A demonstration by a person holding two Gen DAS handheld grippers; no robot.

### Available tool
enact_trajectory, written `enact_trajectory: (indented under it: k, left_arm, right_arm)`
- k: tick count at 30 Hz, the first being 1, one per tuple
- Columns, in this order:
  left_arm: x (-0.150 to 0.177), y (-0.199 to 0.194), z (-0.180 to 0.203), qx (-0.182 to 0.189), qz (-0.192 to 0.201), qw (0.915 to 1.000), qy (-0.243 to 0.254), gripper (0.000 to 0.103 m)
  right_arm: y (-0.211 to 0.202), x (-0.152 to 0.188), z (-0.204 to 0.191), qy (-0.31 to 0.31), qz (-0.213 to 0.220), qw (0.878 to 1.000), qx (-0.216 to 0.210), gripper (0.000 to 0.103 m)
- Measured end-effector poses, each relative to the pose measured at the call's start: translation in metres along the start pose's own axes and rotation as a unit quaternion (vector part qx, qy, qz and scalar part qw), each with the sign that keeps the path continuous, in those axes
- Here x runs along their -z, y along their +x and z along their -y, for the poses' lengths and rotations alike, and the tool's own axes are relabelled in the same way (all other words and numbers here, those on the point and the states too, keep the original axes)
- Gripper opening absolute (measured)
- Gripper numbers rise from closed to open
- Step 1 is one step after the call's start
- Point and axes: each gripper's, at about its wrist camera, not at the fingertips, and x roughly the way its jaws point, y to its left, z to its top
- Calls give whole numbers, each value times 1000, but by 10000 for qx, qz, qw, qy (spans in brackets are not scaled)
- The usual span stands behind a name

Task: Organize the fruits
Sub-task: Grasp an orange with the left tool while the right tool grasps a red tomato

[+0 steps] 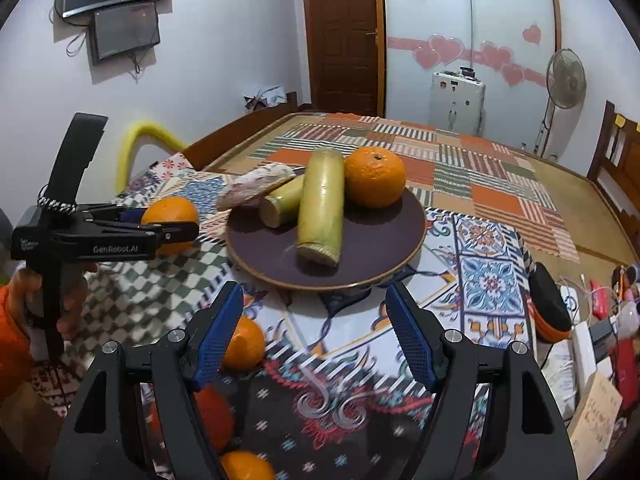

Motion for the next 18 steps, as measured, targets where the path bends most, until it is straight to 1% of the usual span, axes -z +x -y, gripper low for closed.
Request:
enact_trajectory:
  k: [4, 8, 12, 16, 17, 18]
  left_arm:
    - [16, -36, 7, 62, 196, 9997, 90, 66]
    - [33, -65, 9, 189, 283, 9994, -7, 66]
    - [51, -80, 11, 254, 269, 9993, -70, 66]
    - [70, -86, 13, 323, 183, 9993, -63, 66]
    - [73, -86, 14, 310, 164, 9994, -50, 66]
    - [77, -86, 14, 300, 145, 9994, -35, 66]
  right_arm:
    - [-15, 9, -11, -20, 53, 10000, -75, 71]
    - [-22, 22, -25, -103, -10, 9998, -173, 71]
    - [-22, 36, -37, -192, -146, 9995, -226, 71]
    - [-14, 44, -40, -155, -334, 9986, -387, 71]
    - [-13, 46, -41, -163, -356, 9985, -396, 69]
    - [-10, 47, -42, -194, -401, 9982, -399, 64]
